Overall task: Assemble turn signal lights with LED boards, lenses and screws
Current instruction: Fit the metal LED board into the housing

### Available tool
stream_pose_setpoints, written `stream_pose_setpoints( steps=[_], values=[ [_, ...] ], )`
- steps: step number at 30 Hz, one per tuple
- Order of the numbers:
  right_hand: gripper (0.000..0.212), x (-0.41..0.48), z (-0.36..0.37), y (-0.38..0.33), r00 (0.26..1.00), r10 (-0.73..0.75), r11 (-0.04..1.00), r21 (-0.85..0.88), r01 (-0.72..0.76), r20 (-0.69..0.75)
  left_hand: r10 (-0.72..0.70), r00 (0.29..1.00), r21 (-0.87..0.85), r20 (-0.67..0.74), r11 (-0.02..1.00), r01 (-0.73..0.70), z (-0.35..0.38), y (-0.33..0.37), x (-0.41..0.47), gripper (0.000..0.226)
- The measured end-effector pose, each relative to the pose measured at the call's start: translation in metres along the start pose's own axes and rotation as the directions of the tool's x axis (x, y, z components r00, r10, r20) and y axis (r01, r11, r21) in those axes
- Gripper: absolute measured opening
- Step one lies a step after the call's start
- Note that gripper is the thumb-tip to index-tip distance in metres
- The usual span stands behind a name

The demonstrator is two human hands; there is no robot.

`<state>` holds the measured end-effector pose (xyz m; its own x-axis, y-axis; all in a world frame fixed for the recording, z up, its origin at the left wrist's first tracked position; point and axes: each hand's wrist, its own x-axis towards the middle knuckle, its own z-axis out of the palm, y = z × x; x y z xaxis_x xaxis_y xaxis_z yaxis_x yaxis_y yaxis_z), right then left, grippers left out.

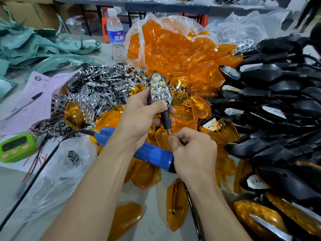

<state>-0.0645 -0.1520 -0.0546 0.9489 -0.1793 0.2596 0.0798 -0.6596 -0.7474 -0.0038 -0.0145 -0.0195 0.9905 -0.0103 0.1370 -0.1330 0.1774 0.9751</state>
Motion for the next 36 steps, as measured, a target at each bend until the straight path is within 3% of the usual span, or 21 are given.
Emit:
stream_pose_setpoints(
  steps=[4,7,10,13,17,20,22,28,33,36],
  values=[
    [0.024,0.001,-0.003,-0.003,0.999,-0.046,0.999,-0.005,0.046,0.027,-0.008,1.000,-0.007,-0.020,1.000,0.008,0.001,0.004,-0.002,0.015],
    [0.007,0.004,-0.015,-0.010,0.994,-0.043,0.994,0.105,0.033,0.098,-0.032,0.998,-0.045,-0.049,0.999,0.030,0.001,0.012,-0.004,0.013],
    [0.019,0.004,-0.033,-0.017,0.999,-0.047,0.984,0.174,0.043,0.018,-0.033,0.995,-0.109,-0.090,0.994,0.023,-0.004,0.025,-0.004,0.014],
    [0.014,0.001,-0.051,-0.028,0.995,-0.104,0.985,0.139,0.102,0.006,-0.032,0.992,-0.106,-0.122,0.994,0.019,-0.009,0.043,-0.004,0.015],
    [0.021,-0.011,-0.072,-0.033,0.972,-0.121,0.992,0.048,0.113,0.203,-0.024,0.993,-0.115,-0.117,0.993,0.010,-0.011,0.059,-0.014,0.014],
    [0.026,-0.027,-0.082,-0.033,0.908,-0.081,0.965,-0.194,0.174,0.411,-0.042,0.992,-0.137,-0.116,0.990,0.026,-0.017,0.060,-0.024,0.014],
    [0.032,-0.034,-0.084,-0.033,0.875,-0.052,0.926,-0.305,0.222,0.481,-0.082,0.987,-0.163,-0.138,0.985,0.059,-0.022,0.059,-0.029,0.009],
    [0.057,-0.039,-0.067,-0.034,0.769,-0.085,0.824,-0.389,0.412,0.634,-0.104,0.982,-0.117,-0.155,0.989,0.086,-0.036,0.054,-0.039,0.009],
    [0.022,-0.042,-0.057,-0.029,0.752,-0.211,0.738,-0.403,0.541,0.624,-0.107,0.984,-0.049,-0.145,0.994,0.101,-0.037,0.043,-0.050,0.014],
    [0.021,-0.024,-0.073,-0.027,0.834,-0.170,0.854,-0.344,0.391,0.525,-0.109,0.984,-0.028,-0.142,0.994,0.106,-0.035,0.036,-0.055,0.020]
  ],
)
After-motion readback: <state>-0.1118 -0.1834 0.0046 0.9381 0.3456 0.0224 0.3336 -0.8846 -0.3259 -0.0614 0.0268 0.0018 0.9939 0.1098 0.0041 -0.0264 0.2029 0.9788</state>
